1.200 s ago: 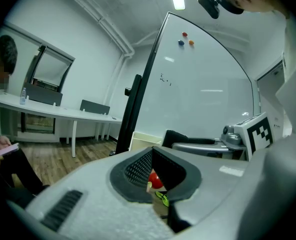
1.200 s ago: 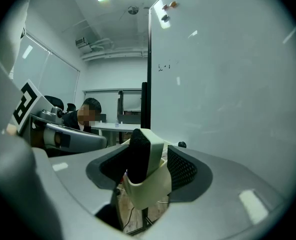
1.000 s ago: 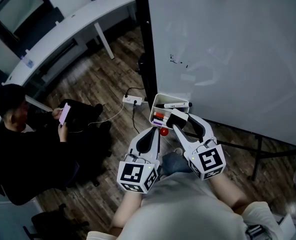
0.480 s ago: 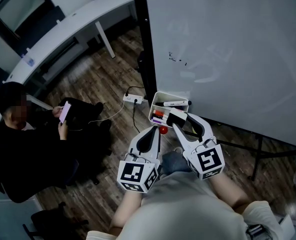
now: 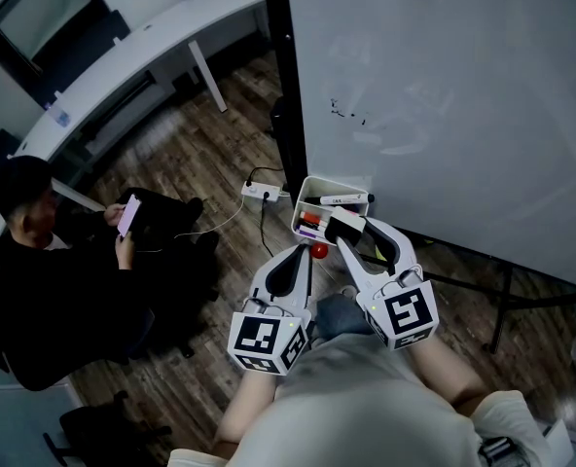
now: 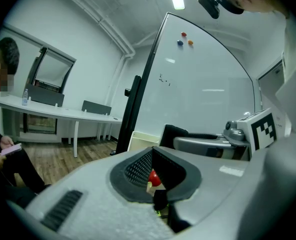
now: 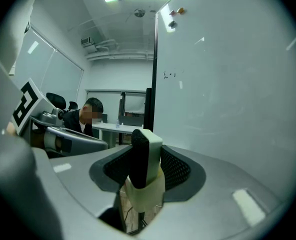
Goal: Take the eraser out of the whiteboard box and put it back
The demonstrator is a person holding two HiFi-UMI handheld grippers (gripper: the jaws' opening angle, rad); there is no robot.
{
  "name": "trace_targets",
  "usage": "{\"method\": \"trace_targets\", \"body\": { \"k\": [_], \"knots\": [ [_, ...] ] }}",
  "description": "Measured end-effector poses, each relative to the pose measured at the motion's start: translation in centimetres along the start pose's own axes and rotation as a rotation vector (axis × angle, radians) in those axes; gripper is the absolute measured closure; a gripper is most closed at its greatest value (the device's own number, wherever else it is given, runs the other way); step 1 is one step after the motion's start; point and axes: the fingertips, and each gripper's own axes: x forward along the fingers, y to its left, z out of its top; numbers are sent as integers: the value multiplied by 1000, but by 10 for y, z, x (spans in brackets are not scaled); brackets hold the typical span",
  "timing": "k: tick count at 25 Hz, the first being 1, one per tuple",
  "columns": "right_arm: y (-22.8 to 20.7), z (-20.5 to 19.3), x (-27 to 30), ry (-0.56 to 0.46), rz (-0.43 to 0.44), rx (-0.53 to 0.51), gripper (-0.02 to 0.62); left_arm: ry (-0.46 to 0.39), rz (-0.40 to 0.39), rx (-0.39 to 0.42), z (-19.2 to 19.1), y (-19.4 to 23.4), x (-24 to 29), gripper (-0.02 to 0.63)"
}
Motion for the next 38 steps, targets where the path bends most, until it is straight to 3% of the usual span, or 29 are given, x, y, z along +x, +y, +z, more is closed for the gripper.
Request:
{"method": "trace_targets", "body": {
  "k": [38],
  "knots": [
    [14, 44, -33, -123, -7, -38, 422, -41, 27, 21, 4, -19, -34, 601]
  ]
}}
